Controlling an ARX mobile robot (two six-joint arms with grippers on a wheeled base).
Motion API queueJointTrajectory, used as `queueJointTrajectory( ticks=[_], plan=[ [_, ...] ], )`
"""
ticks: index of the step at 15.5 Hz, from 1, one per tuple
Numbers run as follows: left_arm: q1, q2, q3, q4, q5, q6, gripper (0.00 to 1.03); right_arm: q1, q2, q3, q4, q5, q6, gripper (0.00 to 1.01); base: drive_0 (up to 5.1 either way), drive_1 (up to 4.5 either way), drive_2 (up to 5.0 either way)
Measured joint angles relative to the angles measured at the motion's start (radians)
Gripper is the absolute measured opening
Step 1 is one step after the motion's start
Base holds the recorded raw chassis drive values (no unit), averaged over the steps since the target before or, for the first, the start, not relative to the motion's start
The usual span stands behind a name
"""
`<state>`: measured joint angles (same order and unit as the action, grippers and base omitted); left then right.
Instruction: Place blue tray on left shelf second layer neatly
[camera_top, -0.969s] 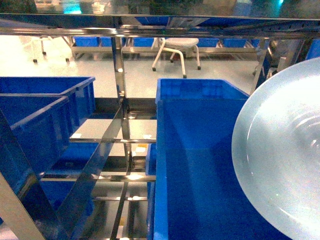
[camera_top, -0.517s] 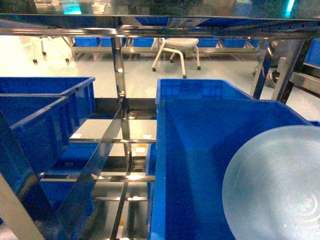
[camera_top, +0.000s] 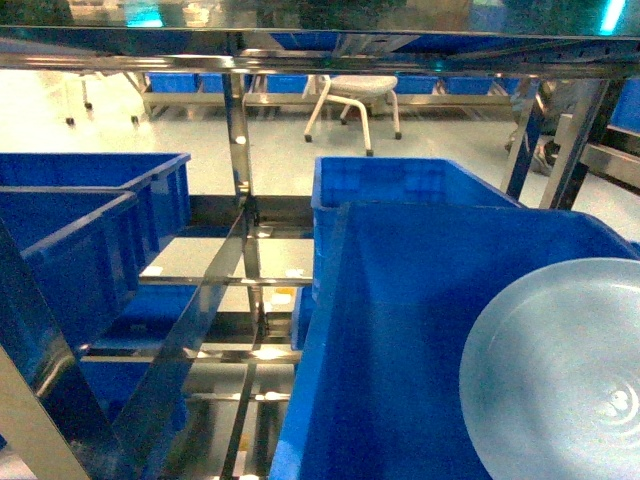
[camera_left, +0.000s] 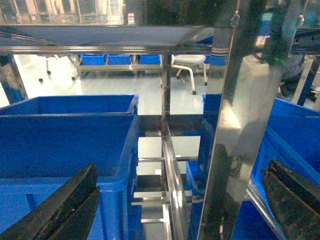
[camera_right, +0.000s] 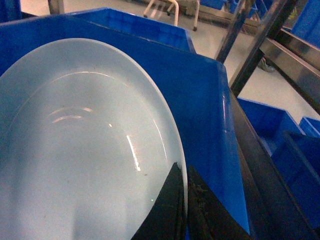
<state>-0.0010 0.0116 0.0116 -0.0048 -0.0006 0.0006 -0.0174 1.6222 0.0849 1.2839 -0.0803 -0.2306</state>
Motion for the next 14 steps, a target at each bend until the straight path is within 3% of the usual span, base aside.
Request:
queueJointTrajectory(
  ticks=[14],
  plan=[
    [0.0, 0.0, 0.0, 0.0, 0.0, 0.0, 0.98, -0.003, 0.111, 0.132, 0.0, -0.041, -0.018, 0.02, 0.0, 0.0, 0.0]
  ],
)
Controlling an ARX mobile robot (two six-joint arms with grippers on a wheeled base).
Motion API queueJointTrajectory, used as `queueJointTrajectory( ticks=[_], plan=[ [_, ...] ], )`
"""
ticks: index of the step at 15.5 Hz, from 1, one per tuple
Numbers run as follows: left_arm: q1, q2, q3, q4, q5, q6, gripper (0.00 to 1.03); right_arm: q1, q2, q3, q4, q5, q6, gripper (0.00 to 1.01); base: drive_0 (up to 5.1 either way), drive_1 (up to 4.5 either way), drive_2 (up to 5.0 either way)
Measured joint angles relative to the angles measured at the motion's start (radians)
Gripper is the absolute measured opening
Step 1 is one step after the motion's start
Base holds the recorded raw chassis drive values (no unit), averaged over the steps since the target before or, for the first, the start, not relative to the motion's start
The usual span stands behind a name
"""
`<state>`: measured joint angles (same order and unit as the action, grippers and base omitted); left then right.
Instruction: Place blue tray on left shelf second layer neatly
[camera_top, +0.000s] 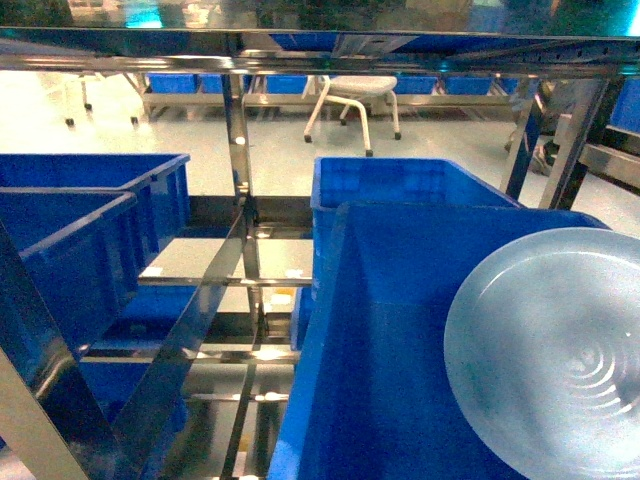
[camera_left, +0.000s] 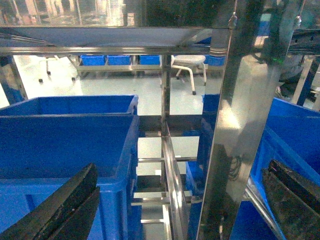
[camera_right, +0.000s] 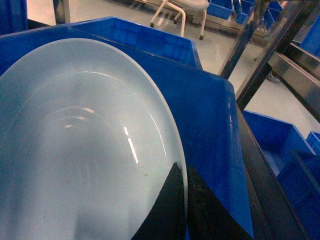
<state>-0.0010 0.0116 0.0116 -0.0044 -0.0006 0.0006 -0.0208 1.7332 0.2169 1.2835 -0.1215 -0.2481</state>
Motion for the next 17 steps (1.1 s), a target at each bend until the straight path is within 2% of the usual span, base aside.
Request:
queueJointTrajectory(
  ticks=[3, 9, 12, 16, 17],
  plan=[
    [0.0, 0.0, 0.0, 0.0, 0.0, 0.0, 0.98, 0.0, 0.018, 0.016, 0.0, -0.007, -0.008, 0.02, 0.0, 0.0, 0.0],
    [0.0, 0.0, 0.0, 0.0, 0.0, 0.0, 0.98, -0.011, 0.091, 0.145, 0.003, -0.028, -0.024, 0.02, 0.0, 0.0, 0.0],
    [0.0, 0.0, 0.0, 0.0, 0.0, 0.0, 0.98, 0.029, 0.172, 0.211, 0.001, -0.043, -0.061, 0.02, 0.0, 0.0, 0.0],
    [0.0, 0.0, 0.0, 0.0, 0.0, 0.0, 0.98, 0.029, 0.172, 0.211, 0.002, -0.043, -0.064, 0.39, 0.0, 0.0, 0.0],
    [0.0, 0.0, 0.0, 0.0, 0.0, 0.0, 0.98, 0.029, 0.172, 0.211, 0.002, -0.043, -0.064, 0.52, 0.0, 0.0, 0.0]
  ],
)
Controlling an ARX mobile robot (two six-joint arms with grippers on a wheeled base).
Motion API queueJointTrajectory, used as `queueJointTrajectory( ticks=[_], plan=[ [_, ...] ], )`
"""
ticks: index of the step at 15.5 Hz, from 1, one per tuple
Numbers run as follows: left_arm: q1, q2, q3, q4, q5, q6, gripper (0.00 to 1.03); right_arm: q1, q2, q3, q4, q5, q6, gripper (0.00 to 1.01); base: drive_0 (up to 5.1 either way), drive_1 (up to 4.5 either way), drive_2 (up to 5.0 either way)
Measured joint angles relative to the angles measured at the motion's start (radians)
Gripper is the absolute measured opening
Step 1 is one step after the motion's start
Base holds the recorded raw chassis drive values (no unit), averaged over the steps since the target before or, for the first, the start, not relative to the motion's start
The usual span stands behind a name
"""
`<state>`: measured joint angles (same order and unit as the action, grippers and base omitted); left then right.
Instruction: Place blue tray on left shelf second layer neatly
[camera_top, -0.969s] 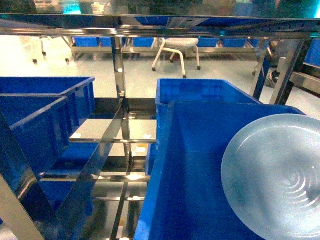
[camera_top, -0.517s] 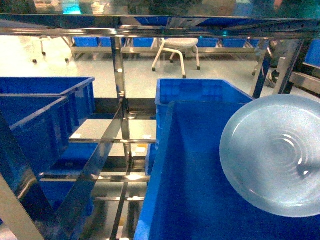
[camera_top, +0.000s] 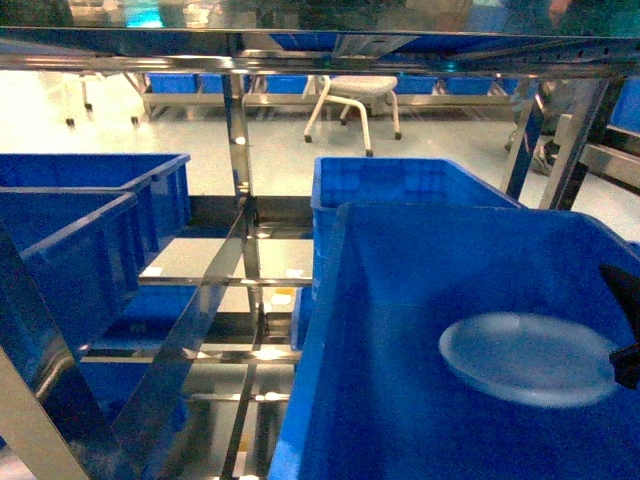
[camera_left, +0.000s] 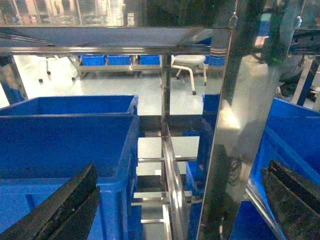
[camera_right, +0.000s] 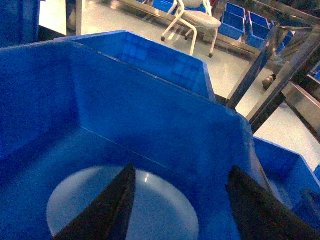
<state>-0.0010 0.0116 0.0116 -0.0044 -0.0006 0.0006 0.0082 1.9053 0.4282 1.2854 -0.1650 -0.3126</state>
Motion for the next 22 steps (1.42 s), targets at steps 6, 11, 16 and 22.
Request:
queueJointTrajectory(
  ticks=[6, 11, 16, 22],
  plan=[
    [0.0, 0.0, 0.0, 0.0, 0.0, 0.0, 0.98, 0.013, -0.039, -0.027, 0.001, 0.008, -0.004, 0.97, 0.0, 0.0, 0.0],
    [0.0, 0.0, 0.0, 0.0, 0.0, 0.0, 0.98, 0.033, -0.098, -0.074, 0.002, 0.013, -0.003, 0.98, 0.0, 0.0, 0.0],
    [0.0, 0.0, 0.0, 0.0, 0.0, 0.0, 0.98, 0.04, -0.167, -0.134, 0.001, 0.026, -0.003, 0.98, 0.0, 0.0, 0.0],
    [0.0, 0.0, 0.0, 0.0, 0.0, 0.0, 0.98, 0.094, -0.334, -0.202, -0.02, 0.039, 0.006, 0.98, 0.0, 0.0, 0.0]
  ],
)
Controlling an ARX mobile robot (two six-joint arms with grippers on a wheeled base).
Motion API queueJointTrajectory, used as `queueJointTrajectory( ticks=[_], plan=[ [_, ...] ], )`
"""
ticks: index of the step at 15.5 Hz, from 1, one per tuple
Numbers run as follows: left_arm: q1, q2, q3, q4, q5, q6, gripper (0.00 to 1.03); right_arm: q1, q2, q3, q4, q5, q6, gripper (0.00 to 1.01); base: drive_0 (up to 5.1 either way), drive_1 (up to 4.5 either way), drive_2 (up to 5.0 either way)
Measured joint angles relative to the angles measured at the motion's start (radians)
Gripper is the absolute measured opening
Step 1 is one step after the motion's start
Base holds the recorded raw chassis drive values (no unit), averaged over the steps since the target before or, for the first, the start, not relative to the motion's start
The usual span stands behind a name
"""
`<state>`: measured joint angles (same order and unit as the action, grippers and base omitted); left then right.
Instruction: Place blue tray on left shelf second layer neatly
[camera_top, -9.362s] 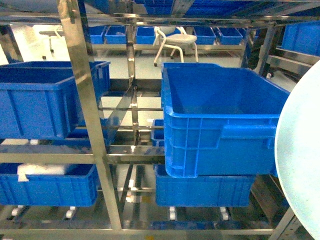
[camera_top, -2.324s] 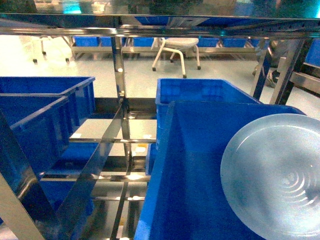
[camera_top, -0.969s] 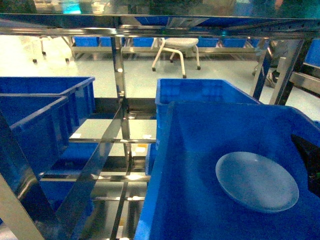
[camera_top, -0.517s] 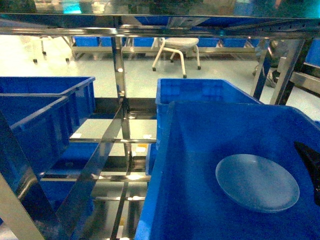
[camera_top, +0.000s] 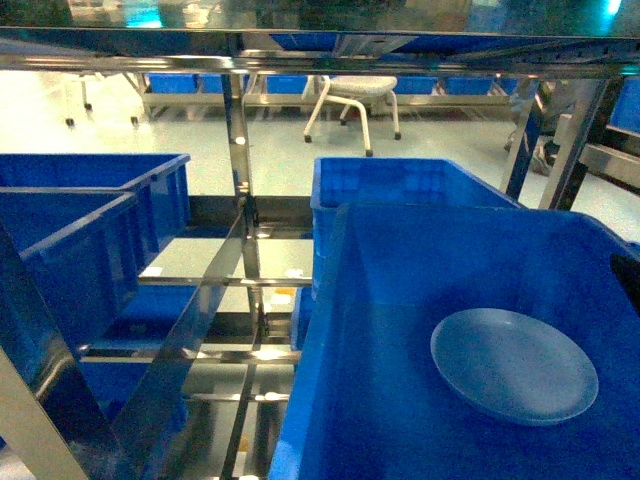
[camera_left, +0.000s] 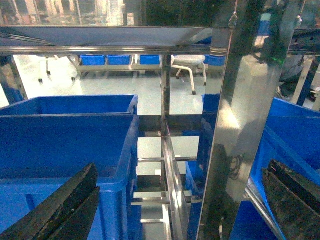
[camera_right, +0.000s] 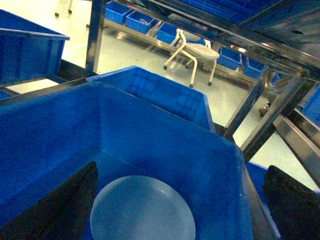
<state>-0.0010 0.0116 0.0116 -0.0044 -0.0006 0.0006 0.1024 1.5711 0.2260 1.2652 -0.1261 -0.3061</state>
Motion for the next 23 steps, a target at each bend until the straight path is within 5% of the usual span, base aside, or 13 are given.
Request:
queueJointTrajectory(
  ticks=[8, 12, 14, 17, 21, 22, 23],
  plan=[
    [0.0, 0.0, 0.0, 0.0, 0.0, 0.0, 0.98, 0.05, -0.307, -0.116, -0.175, 0.046, 0.023, 0.98, 0.0, 0.0, 0.0],
    [0.0, 0.0, 0.0, 0.0, 0.0, 0.0, 0.98, 0.102, -0.539, -0.201, -0.348, 0.122, 0.029, 0.98, 0.0, 0.0, 0.0],
    [0.0, 0.0, 0.0, 0.0, 0.0, 0.0, 0.98, 0.097, -0.66, -0.215, -0.455, 0.134, 0.036, 0.98, 0.0, 0.0, 0.0],
    [0.0, 0.0, 0.0, 0.0, 0.0, 0.0, 0.98, 0.015, -0.881, -0.221, -0.631, 0.119, 0.044, 0.98, 0.0, 0.0, 0.0],
    [0.0, 0.0, 0.0, 0.0, 0.001, 0.0, 0.98, 0.019, -0.945, -0.227, -0.665, 0.142, 0.032, 0.98, 0.0, 0.0, 0.0],
    [0.0, 0.0, 0.0, -0.001, 0.0, 0.0, 0.98, 0.029, -0.917, -0.232, -0.587, 0.187, 0.068, 0.93, 0.0, 0.0, 0.0],
    [0.0, 0.0, 0.0, 0.0, 0.0, 0.0, 0.98, 0.025, -0.947, -0.232, -0.576, 0.231, 0.145, 0.82, 0.0, 0.0, 0.0]
  ],
)
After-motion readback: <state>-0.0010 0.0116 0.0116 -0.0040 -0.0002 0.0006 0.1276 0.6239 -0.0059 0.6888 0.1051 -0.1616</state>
